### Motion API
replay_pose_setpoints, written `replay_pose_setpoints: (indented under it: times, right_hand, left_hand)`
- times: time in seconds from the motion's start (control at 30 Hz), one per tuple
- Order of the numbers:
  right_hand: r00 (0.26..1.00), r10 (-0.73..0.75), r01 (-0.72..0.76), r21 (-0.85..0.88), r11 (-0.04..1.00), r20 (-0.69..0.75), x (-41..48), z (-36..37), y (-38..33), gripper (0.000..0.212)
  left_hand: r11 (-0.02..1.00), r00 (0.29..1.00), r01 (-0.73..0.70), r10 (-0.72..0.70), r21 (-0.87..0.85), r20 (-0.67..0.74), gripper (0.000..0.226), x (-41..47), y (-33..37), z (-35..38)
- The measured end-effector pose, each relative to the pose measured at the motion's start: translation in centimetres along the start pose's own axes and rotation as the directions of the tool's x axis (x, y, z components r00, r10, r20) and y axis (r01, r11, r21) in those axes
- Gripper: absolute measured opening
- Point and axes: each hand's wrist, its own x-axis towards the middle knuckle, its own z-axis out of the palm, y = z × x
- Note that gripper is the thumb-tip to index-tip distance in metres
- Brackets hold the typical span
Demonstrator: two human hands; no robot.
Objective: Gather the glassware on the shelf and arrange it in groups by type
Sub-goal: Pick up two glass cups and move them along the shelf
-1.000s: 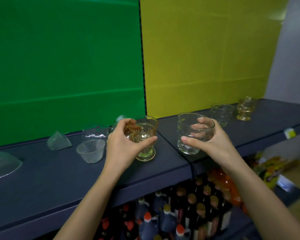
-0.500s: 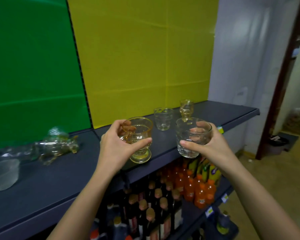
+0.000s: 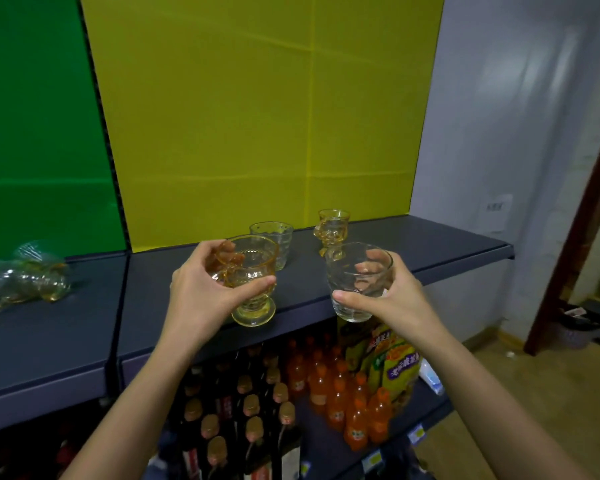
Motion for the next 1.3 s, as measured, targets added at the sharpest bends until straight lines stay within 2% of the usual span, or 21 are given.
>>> replay_pose_setpoints:
  times: [0.07, 0.2, 0.3, 0.53, 0.67, 0.9, 1.17, 1.3]
  right_hand:
    - [1.0, -0.002, 0.002, 0.019, 1.0, 0.023, 0.9, 0.0, 0.5, 0.086]
    - [0.999, -0.016, 0.014, 0.041, 0.999, 0.052, 3.0, 0.6, 1.5, 0.093]
    - [0.998, -0.018, 0.013, 0.067, 0.998, 0.067, 4.6, 1.4, 2.4, 0.088]
    - [0.984, -0.021, 0.002, 0.109, 0.994, 0.176, 9.1, 3.8, 4.3, 0.084]
    - [0.967, -0.028, -0.009, 0.142, 0.99, 0.255, 11.2, 5.4, 5.2, 0.082]
    - [0.947, -0.05, -0.015, 0.199, 0.98, 0.317, 13.4, 7.5, 6.2, 0.099]
    - [0.925, -0.085, 0.035, 0.142, 0.989, 0.37, 15.0, 8.2, 6.0, 0.087]
    - [0.893, -0.092, 0.042, 0.123, 0.992, 0.441, 16.7, 6.2, 6.9, 0.08]
  left_hand:
    - [1.0, 1.0, 0.009, -0.008, 0.026, -0.022, 0.069, 0.4, 0.1, 0.4]
    - [0.999, 0.998, 0.026, -0.024, 0.033, -0.06, 0.071, 1.6, -0.1, 0.9]
    - [0.999, 0.997, 0.026, -0.022, 0.047, -0.072, 0.075, 2.6, -0.1, 1.5]
    - [0.997, 0.993, 0.021, -0.012, 0.073, -0.121, 0.07, 5.2, -0.9, 2.6]
    - [0.992, 0.992, 0.009, 0.006, 0.123, -0.123, 0.076, 6.7, -1.3, 2.7]
    - [0.981, 0.992, 0.041, -0.017, 0.192, -0.124, 0.077, 8.0, -1.8, 2.7]
    - [0.972, 0.989, 0.072, -0.04, 0.224, -0.143, 0.078, 8.1, -0.5, 2.8]
    - [0.971, 0.984, 0.087, -0.048, 0.225, -0.173, 0.076, 8.0, 0.9, 5.8]
